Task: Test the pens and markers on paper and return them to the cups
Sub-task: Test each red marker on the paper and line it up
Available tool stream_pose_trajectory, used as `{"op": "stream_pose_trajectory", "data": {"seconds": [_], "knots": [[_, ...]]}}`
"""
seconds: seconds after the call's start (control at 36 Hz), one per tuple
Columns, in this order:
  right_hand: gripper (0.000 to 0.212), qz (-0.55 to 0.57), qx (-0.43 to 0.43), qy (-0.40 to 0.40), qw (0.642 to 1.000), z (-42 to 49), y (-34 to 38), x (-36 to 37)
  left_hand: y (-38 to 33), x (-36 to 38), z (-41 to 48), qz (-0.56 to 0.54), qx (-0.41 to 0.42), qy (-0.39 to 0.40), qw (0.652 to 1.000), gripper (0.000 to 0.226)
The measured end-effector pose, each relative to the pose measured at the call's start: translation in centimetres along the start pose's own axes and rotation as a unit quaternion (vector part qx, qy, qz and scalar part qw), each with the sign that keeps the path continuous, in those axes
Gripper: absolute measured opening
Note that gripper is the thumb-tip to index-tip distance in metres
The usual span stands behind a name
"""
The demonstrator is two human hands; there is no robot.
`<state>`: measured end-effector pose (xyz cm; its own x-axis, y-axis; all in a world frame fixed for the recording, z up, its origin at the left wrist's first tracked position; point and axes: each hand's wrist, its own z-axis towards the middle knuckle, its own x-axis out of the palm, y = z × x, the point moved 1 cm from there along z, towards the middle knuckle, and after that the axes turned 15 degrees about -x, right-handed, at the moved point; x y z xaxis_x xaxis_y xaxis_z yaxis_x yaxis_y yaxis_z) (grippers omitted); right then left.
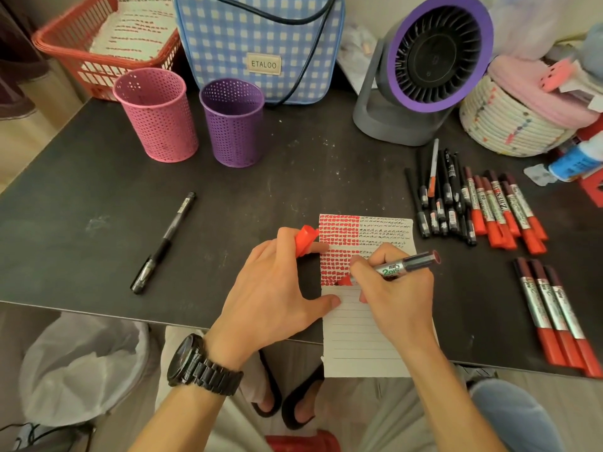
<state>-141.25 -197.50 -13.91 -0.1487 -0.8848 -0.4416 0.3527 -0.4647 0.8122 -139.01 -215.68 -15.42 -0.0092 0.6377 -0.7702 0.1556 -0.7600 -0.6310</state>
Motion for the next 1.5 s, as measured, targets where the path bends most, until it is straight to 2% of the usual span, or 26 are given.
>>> {"op": "stream_pose_trajectory", "data": {"seconds": [1.25,1.36,1.44,1.5], "knots": [[0.026,0.026,-0.016,-0.018,0.999,-0.1,0.2,0.2,-0.1,-0.1,0.0,-0.003,-0.016,0.016,1.000,0.079],[0.029,0.121,0.054,-0.073,0.988,0.2,0.4,-0.6,0.0,0.0,0.0,-0.008,-0.012,0.018,1.000,0.076],[0.033,0.247,0.124,-0.105,0.955,0.6,0.4,-1.6,0.1,0.2,0.0,-0.008,-0.019,0.034,0.999,0.075],[0.031,0.292,0.148,-0.105,0.939,0.9,0.6,-2.5,0.2,0.2,0.0,-0.010,-0.026,0.041,0.999,0.073]]}}
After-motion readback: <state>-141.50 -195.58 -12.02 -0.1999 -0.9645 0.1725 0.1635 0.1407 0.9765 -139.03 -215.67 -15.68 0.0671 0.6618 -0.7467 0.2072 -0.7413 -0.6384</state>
